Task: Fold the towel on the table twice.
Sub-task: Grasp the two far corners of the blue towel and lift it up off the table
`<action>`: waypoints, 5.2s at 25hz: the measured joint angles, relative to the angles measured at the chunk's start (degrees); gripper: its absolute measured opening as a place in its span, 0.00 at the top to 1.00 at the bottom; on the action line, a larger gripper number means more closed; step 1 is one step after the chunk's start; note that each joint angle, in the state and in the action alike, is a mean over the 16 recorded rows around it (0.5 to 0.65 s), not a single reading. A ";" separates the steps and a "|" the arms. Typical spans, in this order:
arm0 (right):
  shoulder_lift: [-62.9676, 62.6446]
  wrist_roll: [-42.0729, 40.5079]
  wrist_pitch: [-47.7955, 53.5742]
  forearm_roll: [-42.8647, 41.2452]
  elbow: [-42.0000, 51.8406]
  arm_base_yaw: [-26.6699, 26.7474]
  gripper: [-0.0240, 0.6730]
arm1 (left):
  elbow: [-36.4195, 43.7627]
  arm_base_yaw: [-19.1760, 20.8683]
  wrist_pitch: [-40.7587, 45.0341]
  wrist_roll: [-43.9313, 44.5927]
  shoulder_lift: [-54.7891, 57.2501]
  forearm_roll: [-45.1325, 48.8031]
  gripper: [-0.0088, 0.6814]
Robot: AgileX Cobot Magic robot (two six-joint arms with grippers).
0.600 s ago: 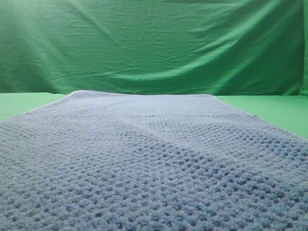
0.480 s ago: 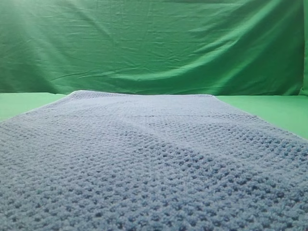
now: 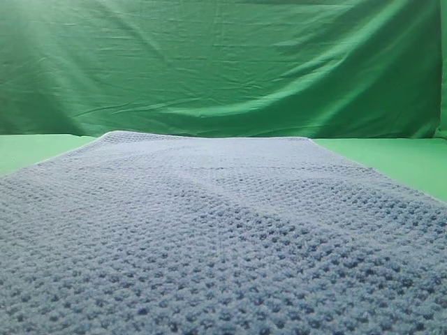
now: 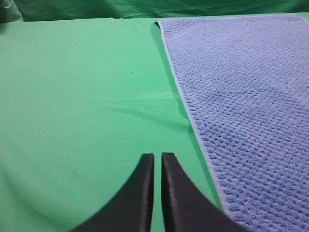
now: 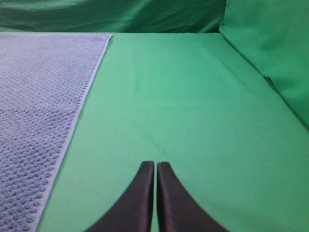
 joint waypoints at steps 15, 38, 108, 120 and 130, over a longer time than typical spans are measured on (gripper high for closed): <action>0.00 0.00 -2.74 0.38 0.00 0.00 0.97 | 0.00 0.00 -7.85 0.00 0.00 -2.71 0.89; 0.84 7.12 -16.86 5.32 -4.97 0.23 0.97 | -9.48 0.00 -14.46 -7.35 1.63 -6.26 0.89; 113.00 6.77 24.81 2.30 -80.91 19.81 0.27 | -75.31 -10.20 23.36 -12.40 105.42 6.21 0.52; 115.89 9.58 23.83 0.48 -81.40 19.12 0.01 | -75.78 -10.21 22.38 -13.09 109.56 6.04 0.06; 117.64 9.66 22.32 -0.44 -81.71 18.80 0.03 | -76.22 -10.51 20.59 -13.24 113.15 8.29 0.06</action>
